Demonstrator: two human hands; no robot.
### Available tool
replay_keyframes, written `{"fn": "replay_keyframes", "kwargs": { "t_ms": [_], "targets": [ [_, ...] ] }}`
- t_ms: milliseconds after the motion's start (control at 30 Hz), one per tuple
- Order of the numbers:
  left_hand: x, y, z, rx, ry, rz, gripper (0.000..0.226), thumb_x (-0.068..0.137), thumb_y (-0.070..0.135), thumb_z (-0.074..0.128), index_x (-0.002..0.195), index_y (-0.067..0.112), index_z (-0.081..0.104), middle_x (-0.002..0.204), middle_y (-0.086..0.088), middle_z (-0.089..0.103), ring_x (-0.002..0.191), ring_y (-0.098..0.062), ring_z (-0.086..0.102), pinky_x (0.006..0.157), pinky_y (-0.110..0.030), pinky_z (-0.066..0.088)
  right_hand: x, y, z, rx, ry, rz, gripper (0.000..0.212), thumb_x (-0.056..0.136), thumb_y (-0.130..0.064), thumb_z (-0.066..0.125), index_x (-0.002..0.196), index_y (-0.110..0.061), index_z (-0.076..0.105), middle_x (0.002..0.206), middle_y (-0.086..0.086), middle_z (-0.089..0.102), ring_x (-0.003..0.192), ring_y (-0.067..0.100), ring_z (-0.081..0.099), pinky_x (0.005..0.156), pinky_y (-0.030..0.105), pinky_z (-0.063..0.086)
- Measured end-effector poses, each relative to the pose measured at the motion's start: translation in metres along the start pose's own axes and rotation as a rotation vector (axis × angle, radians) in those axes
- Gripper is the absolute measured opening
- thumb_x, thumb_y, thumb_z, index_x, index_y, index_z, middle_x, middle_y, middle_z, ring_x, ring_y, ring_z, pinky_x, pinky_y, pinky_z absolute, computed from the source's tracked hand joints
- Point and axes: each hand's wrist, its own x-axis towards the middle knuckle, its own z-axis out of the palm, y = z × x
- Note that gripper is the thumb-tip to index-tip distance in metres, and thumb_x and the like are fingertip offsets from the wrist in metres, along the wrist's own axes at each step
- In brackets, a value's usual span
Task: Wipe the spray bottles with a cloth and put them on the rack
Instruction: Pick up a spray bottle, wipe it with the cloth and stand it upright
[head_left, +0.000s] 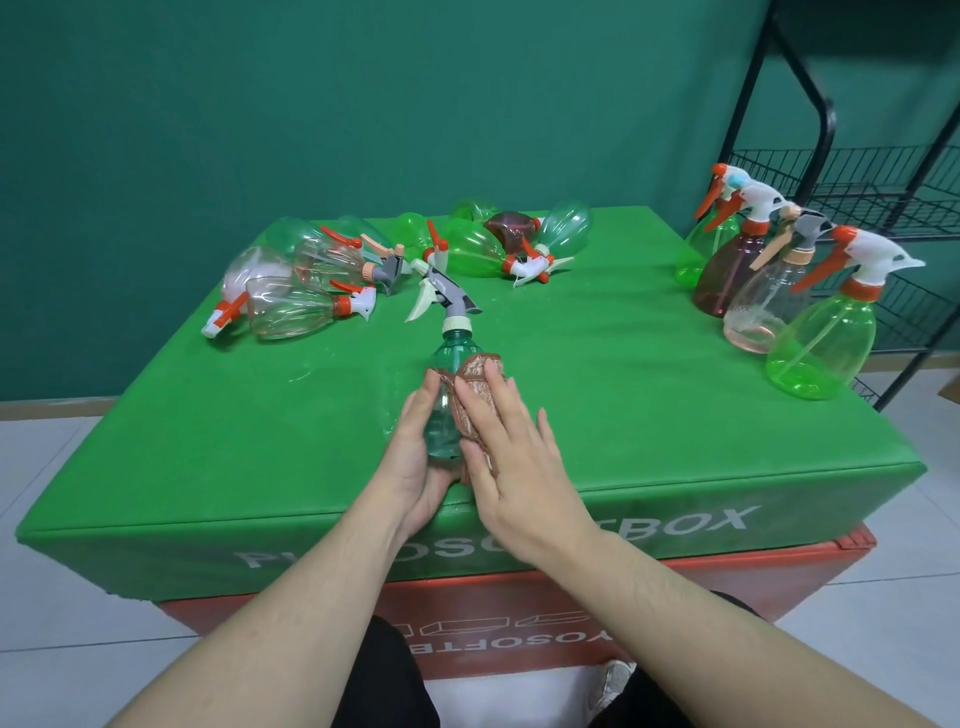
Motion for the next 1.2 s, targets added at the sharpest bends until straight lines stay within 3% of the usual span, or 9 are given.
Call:
{"fn": "replay_keyframes", "kwargs": {
  "t_ms": [200, 400, 467, 567, 767, 867, 967, 1100, 1200],
  "targets": [
    [-0.003, 0.000, 0.008, 0.076, -0.073, -0.008, 0.059, 0.085, 0.059, 0.051, 0.126, 0.021, 0.069, 0.126, -0.006, 0.073, 0.112, -0.018, 0.071, 0.092, -0.038, 0.058, 0.018, -0.001, -0.007, -0.045, 0.029, -0.028, 0.057, 0.102, -0.049, 0.016, 0.158, -0.049, 0.009, 0.167, -0.023, -0.012, 0.156, 0.010, -0.010, 0.126, 0.056, 0.005],
    [-0.001, -0.001, 0.005, 0.106, -0.087, -0.019, 0.076, 0.071, 0.061, 0.067, 0.135, 0.019, 0.063, 0.123, -0.007, 0.074, 0.101, -0.021, 0.072, 0.082, -0.046, 0.060, 0.044, -0.003, -0.017, 0.070, 0.074, 0.009, 0.054, 0.105, -0.042, 0.027, 0.158, -0.037, 0.026, 0.169, -0.015, 0.009, 0.155, 0.012, 0.016, 0.123, 0.049, 0.024],
    [-0.001, -0.001, 0.004, 0.099, -0.086, -0.039, 0.074, 0.072, 0.058, 0.068, 0.134, 0.018, 0.063, 0.121, -0.008, 0.074, 0.097, -0.021, 0.073, 0.072, -0.043, 0.062, 0.050, -0.003, -0.019, 0.123, 0.072, 0.032, 0.051, 0.107, -0.037, 0.032, 0.158, -0.035, 0.029, 0.169, -0.013, 0.012, 0.152, 0.010, 0.023, 0.123, 0.041, 0.028],
    [0.001, -0.002, 0.004, 0.094, -0.078, -0.062, 0.068, 0.080, 0.054, 0.068, 0.136, 0.016, 0.063, 0.125, -0.012, 0.072, 0.100, -0.023, 0.072, 0.074, -0.043, 0.062, 0.050, -0.003, -0.019, 0.147, 0.059, 0.085, 0.051, 0.109, -0.036, 0.032, 0.159, -0.037, 0.025, 0.168, -0.015, 0.014, 0.150, 0.008, 0.027, 0.123, 0.036, 0.026],
    [0.000, -0.002, 0.006, 0.115, -0.038, -0.039, 0.072, 0.074, 0.057, 0.079, 0.130, 0.015, 0.066, 0.111, -0.010, 0.075, 0.092, -0.022, 0.073, 0.072, -0.035, 0.061, 0.033, 0.004, -0.007, 0.167, 0.102, 0.019, 0.054, 0.105, -0.041, 0.026, 0.159, -0.039, 0.019, 0.169, -0.014, 0.010, 0.153, 0.005, 0.017, 0.125, 0.040, 0.024],
    [0.002, -0.004, 0.007, 0.078, -0.009, 0.021, 0.079, 0.080, 0.056, 0.072, 0.143, 0.012, 0.056, 0.129, -0.011, 0.070, 0.109, -0.024, 0.071, 0.079, -0.034, 0.061, 0.021, 0.004, -0.005, 0.097, 0.071, 0.013, 0.054, 0.108, -0.038, 0.027, 0.159, -0.044, 0.011, 0.169, -0.019, -0.002, 0.155, 0.006, 0.007, 0.126, 0.050, 0.015],
    [0.003, -0.003, 0.006, 0.047, 0.011, 0.050, 0.100, 0.072, 0.066, 0.079, 0.149, 0.011, 0.047, 0.136, -0.012, 0.067, 0.123, -0.026, 0.067, 0.084, -0.034, 0.060, 0.007, 0.001, 0.001, 0.029, 0.019, 0.009, 0.055, 0.107, -0.042, 0.023, 0.158, -0.050, 0.002, 0.166, -0.024, -0.015, 0.155, 0.007, -0.009, 0.127, 0.051, 0.003],
    [0.002, -0.001, 0.003, -0.047, 0.051, 0.038, 0.125, 0.055, 0.068, 0.092, 0.150, 0.006, 0.041, 0.136, -0.020, 0.066, 0.121, -0.033, 0.067, 0.089, -0.040, 0.061, -0.006, 0.004, 0.009, -0.003, 0.016, -0.018, 0.057, 0.101, -0.048, 0.015, 0.154, -0.057, -0.006, 0.165, -0.025, -0.018, 0.154, 0.004, -0.013, 0.127, 0.051, 0.001],
    [0.001, -0.003, 0.003, -0.100, 0.054, 0.048, 0.106, 0.069, 0.058, 0.086, 0.146, 0.003, 0.040, 0.133, -0.022, 0.066, 0.111, -0.033, 0.071, 0.082, -0.041, 0.063, -0.010, 0.006, 0.011, -0.009, 0.019, -0.028, 0.056, 0.101, -0.048, 0.015, 0.150, -0.060, -0.010, 0.164, -0.026, -0.018, 0.154, 0.003, -0.013, 0.127, 0.051, 0.001]
  ]
}}
